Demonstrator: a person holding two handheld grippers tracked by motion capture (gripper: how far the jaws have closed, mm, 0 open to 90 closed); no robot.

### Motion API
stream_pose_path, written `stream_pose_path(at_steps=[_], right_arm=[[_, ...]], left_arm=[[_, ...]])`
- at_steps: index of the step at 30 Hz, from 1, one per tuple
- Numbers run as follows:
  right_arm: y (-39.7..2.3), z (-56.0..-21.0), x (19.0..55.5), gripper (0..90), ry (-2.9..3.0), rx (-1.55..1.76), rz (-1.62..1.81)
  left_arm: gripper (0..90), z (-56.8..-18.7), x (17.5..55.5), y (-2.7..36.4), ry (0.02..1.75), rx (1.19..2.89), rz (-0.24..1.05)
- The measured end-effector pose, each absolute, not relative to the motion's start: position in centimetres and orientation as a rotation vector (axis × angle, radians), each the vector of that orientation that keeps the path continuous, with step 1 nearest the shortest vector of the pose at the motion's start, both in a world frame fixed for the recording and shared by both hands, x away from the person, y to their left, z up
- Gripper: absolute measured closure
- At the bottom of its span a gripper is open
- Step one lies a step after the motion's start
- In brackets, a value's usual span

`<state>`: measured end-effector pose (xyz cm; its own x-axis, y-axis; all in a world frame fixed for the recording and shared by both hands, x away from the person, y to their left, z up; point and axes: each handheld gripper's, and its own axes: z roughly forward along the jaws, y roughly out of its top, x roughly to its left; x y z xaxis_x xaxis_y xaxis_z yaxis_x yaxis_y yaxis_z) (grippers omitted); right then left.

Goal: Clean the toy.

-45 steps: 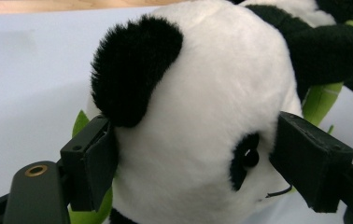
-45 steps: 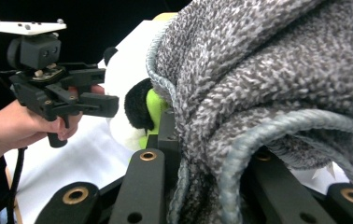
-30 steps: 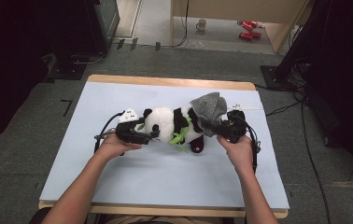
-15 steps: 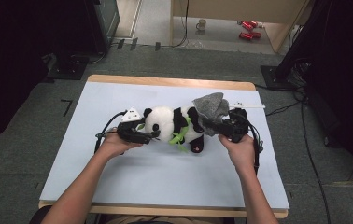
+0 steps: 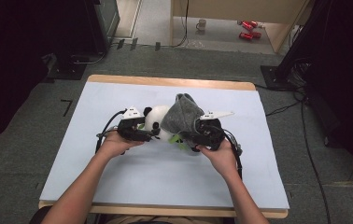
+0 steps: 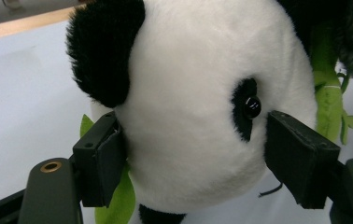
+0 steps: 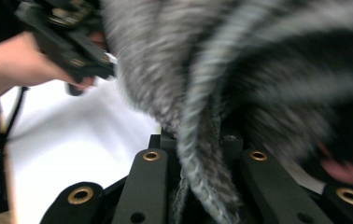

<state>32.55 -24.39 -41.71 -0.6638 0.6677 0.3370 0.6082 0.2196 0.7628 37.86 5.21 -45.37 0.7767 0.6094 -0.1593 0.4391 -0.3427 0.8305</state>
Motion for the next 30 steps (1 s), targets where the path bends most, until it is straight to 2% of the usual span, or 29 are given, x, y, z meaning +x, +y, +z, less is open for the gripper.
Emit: stream_pose_path(at_steps=[13,30], right_arm=[[-27.2,-44.0,33.7,78.5,2.360,1.360,1.400],[-30.3,-45.2,34.0,78.3,2.291,1.589,1.295]], left_arm=[[25.8,-45.4,38.0,5.1,0.809,1.980,0.216],[25.8,-45.4,38.3,5.1,0.822,1.967,0.194]])
